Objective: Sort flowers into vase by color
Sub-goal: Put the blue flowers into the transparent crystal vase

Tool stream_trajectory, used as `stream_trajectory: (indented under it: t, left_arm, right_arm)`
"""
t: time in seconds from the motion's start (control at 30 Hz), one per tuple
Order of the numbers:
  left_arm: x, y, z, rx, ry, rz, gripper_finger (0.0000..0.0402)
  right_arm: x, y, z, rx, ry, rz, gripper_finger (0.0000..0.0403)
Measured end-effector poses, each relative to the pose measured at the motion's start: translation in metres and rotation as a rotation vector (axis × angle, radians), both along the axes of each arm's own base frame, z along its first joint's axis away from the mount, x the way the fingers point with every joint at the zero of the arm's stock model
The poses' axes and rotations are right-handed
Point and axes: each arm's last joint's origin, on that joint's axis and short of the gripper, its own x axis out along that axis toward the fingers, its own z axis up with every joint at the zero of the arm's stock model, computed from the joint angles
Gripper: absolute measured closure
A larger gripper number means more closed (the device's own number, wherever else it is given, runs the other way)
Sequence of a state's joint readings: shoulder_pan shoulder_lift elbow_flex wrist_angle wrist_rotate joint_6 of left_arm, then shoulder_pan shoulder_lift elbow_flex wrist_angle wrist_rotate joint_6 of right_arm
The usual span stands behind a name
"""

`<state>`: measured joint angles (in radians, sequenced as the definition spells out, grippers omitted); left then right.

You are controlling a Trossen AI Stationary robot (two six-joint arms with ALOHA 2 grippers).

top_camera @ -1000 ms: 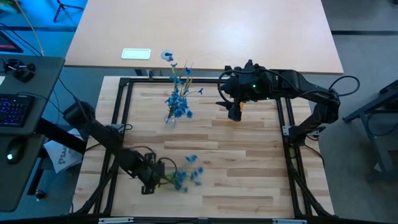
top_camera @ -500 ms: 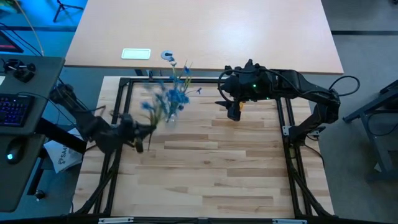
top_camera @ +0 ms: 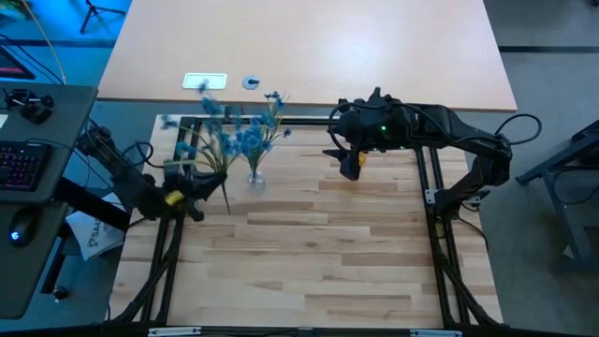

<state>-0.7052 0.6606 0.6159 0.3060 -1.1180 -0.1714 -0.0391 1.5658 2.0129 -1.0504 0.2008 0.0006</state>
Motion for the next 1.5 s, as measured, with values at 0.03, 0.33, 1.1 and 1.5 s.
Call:
stream_trajectory:
  t: [0.03, 0.33, 1.1, 1.5]
  left_arm:
    - [-0.001, 0.001, 0.006, 0.018, -0.029, 0.002, 0.0402]
    - [-0.004, 0.019, 0.024, 0.216, -0.008, 0.214, 0.0401]
    - [0.017, 0.091, -0.091, 0.073, -0.110, 0.433, 0.0401]
    - [0.010, 0.100, -0.138, -0.042, -0.112, 0.436, 0.0401]
  right_arm:
    - [0.000, 0.000, 0.001, 0.000, -0.009, 0.000, 0.0151]
    - [0.003, 0.000, 0.004, -0.007, -0.053, 0.003, 0.0151]
    - [0.004, 0.000, 0.007, 0.058, -0.101, -0.037, 0.0151]
    - [0.004, 0.000, 0.007, 0.062, -0.102, -0.039, 0.0151]
